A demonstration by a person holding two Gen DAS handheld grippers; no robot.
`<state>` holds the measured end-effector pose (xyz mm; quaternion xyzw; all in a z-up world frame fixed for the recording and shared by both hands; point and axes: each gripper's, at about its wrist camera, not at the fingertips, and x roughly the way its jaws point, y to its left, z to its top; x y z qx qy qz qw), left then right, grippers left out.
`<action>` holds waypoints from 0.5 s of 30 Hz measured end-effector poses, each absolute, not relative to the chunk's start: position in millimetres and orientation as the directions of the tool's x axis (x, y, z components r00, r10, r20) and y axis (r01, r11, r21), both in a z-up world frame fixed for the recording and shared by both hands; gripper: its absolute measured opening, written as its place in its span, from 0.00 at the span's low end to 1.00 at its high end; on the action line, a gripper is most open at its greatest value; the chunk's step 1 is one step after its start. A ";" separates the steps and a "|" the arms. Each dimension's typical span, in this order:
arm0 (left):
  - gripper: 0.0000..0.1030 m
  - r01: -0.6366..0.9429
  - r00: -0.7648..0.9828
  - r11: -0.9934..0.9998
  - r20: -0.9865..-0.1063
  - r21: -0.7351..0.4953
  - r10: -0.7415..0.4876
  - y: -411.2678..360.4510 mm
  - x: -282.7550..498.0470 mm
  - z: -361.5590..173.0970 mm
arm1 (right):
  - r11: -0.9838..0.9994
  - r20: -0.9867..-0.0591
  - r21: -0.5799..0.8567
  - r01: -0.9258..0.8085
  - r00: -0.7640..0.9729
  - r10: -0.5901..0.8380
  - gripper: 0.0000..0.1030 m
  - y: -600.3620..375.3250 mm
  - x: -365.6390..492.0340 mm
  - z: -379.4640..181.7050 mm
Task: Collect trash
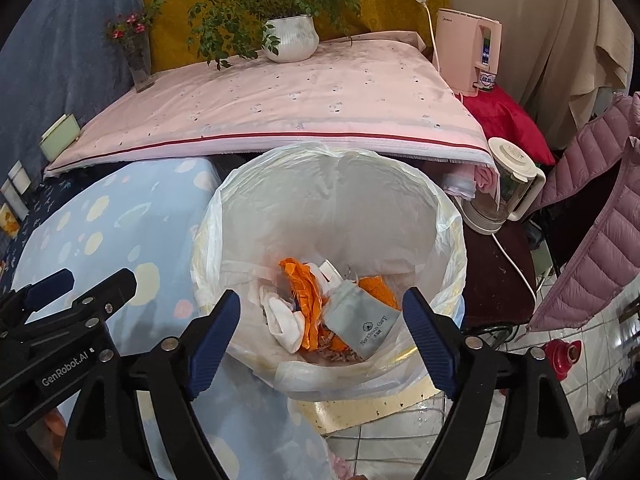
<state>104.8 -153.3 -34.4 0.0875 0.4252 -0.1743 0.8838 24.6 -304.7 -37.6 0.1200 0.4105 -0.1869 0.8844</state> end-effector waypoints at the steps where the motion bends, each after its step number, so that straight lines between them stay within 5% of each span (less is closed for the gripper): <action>1: 0.79 0.381 0.575 0.925 -0.784 0.005 -0.233 -151.8 104.0 -35.7 | 0.901 -0.769 0.055 0.431 0.593 -0.237 0.81 -303.9 23.4 -37.7; 6: 0.79 0.375 0.574 0.927 -0.788 0.010 -0.224 -146.4 100.3 -39.6 | 0.900 -0.766 0.042 0.433 0.592 -0.249 0.84 -301.7 19.4 -37.8; 8: 0.81 0.370 0.573 0.929 -0.789 0.009 -0.221 -144.2 99.2 -40.7 | 0.905 -0.767 0.035 0.424 0.592 -0.248 0.93 -299.9 17.9 -38.5; 15: 0.83 0.368 0.578 0.929 -0.788 0.018 -0.214 -141.5 93.5 -42.5 | 0.901 -0.755 0.024 0.433 0.598 -0.267 0.93 -298.6 7.5 -38.3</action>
